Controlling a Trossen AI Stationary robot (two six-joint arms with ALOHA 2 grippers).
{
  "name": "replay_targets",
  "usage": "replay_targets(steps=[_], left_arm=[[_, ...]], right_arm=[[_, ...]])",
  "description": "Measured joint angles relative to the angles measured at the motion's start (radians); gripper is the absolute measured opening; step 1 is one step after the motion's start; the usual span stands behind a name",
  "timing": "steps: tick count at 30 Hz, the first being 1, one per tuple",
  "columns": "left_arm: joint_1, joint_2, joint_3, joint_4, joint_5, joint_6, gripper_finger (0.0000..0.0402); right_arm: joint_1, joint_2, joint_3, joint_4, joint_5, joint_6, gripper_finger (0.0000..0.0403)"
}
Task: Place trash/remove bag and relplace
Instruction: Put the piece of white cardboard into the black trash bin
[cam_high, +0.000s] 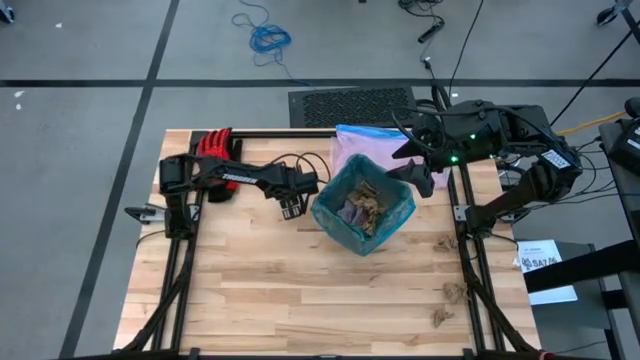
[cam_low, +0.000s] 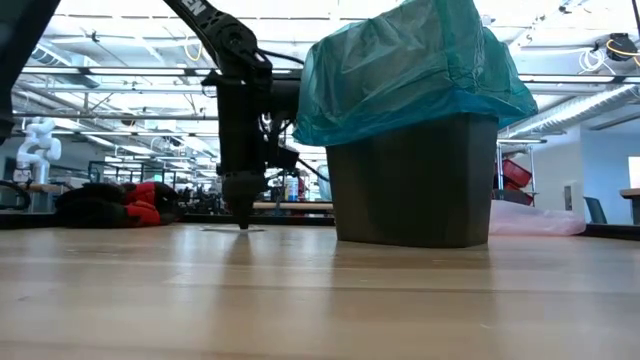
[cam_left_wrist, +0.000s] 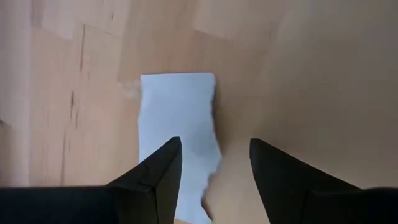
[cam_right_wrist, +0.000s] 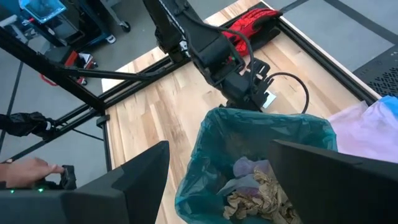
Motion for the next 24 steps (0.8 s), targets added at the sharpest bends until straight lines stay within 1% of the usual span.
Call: replay_targets(steps=[9, 13, 15, 18, 20, 22, 23, 24], left_arm=[[0.021, 0.109, 0.008, 0.015, -0.033, 0.002, 0.0185], [0.031, 0.120, 0.008, 0.033, -0.083, 0.015, 0.0183], [0.043, 0.117, 0.005, 0.047, -0.120, 0.032, 0.0174], [0.068, 0.106, 0.002, 0.060, -0.122, 0.058, 0.0136], [0.091, 0.101, 0.002, 0.060, -0.091, 0.063, 0.0091], [0.113, 0.096, 0.002, 0.053, -0.049, 0.080, 0.0033], [0.123, 0.092, 0.002, 0.050, -0.028, 0.081, 0.0018], [0.131, 0.087, 0.002, 0.049, -0.012, 0.082, 0.0012]], right_arm=[[-0.006, 0.000, 0.000, 0.000, 0.000, -0.005, 0.0267], [-0.006, 0.000, 0.000, 0.000, 0.000, -0.023, 0.0267], [-0.006, 0.000, 0.000, 0.000, 0.000, -0.030, 0.0267], [-0.009, 0.000, 0.000, 0.000, 0.000, -0.047, 0.0265], [-0.015, 0.000, 0.000, -0.001, 0.000, -0.050, 0.0259], [-0.019, 0.000, 0.000, -0.001, -0.001, -0.056, 0.0248], [-0.019, -0.001, 0.000, -0.001, -0.001, -0.058, 0.0242], [-0.019, -0.001, 0.000, -0.001, -0.001, -0.060, 0.0234]])
